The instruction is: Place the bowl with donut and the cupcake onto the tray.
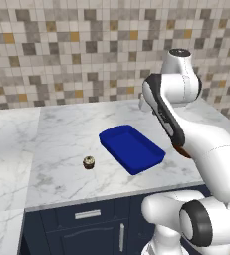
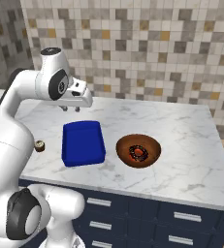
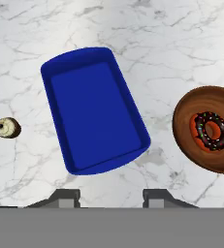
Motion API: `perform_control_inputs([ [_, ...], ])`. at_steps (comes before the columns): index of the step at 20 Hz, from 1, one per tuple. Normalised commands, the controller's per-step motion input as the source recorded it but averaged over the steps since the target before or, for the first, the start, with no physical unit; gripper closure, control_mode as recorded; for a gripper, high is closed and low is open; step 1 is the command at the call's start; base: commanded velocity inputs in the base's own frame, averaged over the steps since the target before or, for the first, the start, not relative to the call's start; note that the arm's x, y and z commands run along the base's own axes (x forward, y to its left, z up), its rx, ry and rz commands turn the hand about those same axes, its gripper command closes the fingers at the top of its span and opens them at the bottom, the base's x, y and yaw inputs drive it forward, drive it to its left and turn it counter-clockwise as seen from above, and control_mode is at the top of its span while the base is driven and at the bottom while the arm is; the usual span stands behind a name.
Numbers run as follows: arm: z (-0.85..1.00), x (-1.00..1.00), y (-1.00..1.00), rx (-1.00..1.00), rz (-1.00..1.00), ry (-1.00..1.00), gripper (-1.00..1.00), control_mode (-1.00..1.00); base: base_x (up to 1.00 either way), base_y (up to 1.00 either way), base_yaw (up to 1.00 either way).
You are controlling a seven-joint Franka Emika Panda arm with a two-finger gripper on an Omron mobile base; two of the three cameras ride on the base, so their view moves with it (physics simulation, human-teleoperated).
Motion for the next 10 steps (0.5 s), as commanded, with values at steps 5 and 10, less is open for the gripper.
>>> perform_control_inputs([
  [5, 0.0, -0.11, -0.21, 0.0, 0.0, 0.0, -1.0, -1.0, 0.0, 0.0, 0.0],
  [10, -0.06, -0.2, -0.47, 0.0, 0.0, 0.0, -1.0, -1.0, 0.0, 0.0, 0.0],
])
